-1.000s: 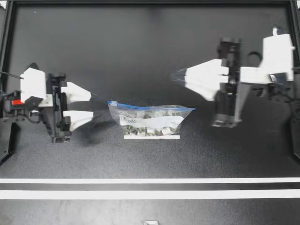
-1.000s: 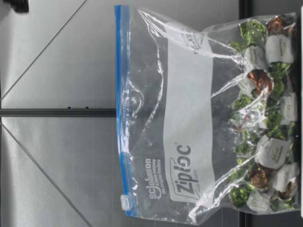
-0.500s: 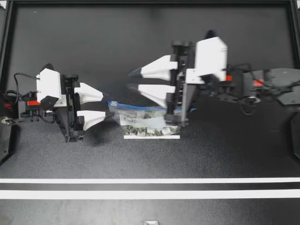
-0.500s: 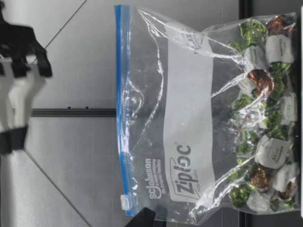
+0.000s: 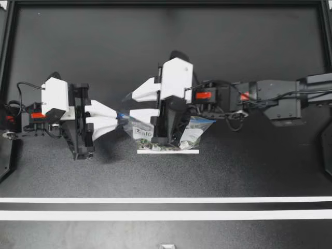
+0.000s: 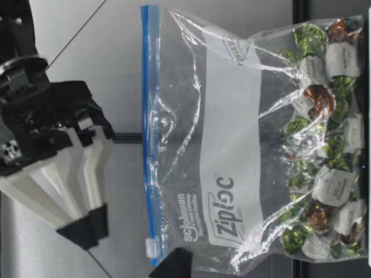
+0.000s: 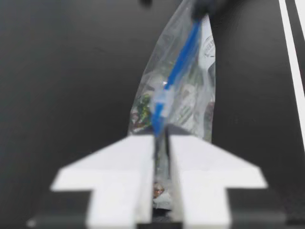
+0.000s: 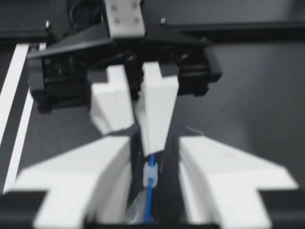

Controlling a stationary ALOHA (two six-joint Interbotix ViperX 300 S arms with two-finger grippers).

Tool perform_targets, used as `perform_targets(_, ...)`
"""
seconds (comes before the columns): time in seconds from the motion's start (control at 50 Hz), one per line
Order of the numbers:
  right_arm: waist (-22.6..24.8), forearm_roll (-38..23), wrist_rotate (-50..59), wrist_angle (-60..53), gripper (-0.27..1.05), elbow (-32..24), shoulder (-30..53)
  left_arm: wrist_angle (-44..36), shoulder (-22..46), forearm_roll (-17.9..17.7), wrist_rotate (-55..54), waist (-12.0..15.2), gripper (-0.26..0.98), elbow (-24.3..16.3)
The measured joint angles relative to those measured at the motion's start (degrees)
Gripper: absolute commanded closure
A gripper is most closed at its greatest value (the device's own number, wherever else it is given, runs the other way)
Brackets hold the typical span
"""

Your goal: Slide open the ziploc bag.

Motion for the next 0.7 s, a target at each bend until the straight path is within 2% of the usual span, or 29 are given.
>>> perform_targets(0.08,0.53,0.0,0.0,1.41,0.27,-0.7,1.14,0.0,0.09,0.0,0.0,0.0,0.91,-0.09)
perform_targets(0.5,1.05,0.0,0.0,5.54,0.28,-1.32,3.34,0.18,0.09,0.0,0.0,0.0,0.91,-0.09)
perform_targets(0.6,1.05,0.0,0.09,5.71,0.3,-1.41,3.52,0.18,0.09,0.0,0.0,-0.09,0.91,-0.09)
perform_targets(0.7,1.05,0.0,0.35,6.06,0.38,-1.58,3.52,0.18,0.09,-0.09,0.0,-0.09,0.91,-0.09)
